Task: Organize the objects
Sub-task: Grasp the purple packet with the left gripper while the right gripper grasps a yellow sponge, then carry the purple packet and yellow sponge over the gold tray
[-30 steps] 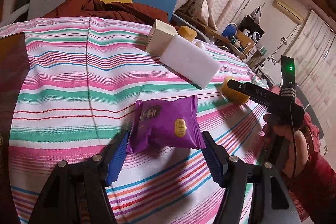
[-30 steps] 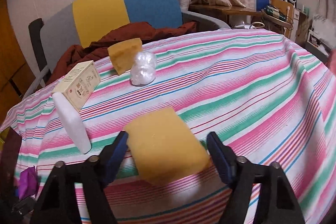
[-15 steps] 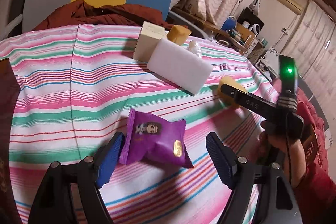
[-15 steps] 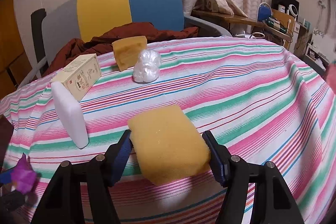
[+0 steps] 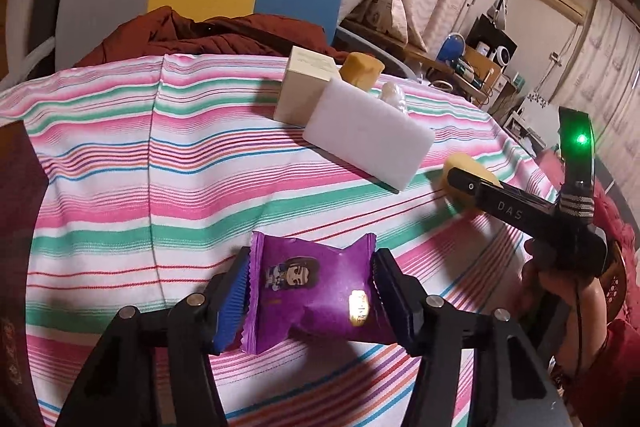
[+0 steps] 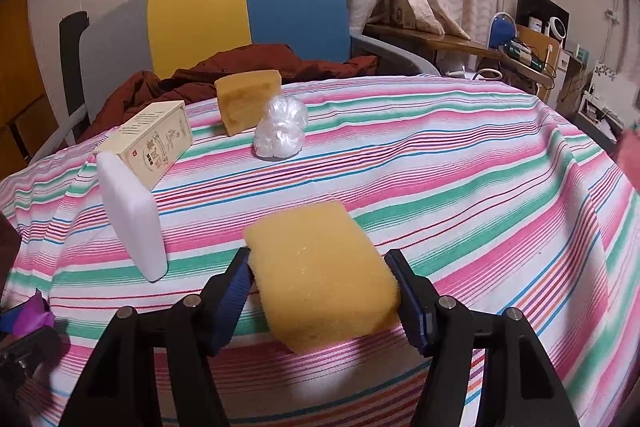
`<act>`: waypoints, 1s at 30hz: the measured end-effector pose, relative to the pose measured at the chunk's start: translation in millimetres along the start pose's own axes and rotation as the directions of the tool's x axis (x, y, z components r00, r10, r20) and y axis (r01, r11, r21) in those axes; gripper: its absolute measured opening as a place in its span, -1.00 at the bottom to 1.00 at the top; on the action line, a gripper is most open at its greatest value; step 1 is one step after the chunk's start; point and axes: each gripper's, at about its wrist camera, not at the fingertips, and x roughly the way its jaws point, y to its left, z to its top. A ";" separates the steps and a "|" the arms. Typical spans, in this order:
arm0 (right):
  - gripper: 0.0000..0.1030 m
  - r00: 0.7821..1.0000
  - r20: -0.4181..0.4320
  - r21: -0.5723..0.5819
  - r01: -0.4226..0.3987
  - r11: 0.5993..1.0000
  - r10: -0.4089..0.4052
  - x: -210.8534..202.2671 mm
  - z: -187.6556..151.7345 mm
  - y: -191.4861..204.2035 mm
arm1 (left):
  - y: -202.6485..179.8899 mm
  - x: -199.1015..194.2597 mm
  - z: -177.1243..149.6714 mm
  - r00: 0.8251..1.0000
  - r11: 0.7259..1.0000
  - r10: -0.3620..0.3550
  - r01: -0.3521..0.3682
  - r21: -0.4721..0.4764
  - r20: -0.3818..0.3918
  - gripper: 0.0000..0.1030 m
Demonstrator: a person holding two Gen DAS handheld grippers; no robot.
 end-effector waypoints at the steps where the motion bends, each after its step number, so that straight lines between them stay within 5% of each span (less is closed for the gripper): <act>1: 0.29 1.000 0.001 -0.001 0.001 1.000 -0.001 -0.2 0.0 0.1 | -0.5 -0.1 -0.7 1.000 1.000 0.003 -0.003 0.002 -0.002 0.18; 30: 0.22 0.993 0.116 -0.099 0.048 0.994 -0.036 -41.5 -11.5 28.3 | 25.6 -25.7 -20.1 0.997 0.994 -0.037 0.045 -0.105 0.070 -0.01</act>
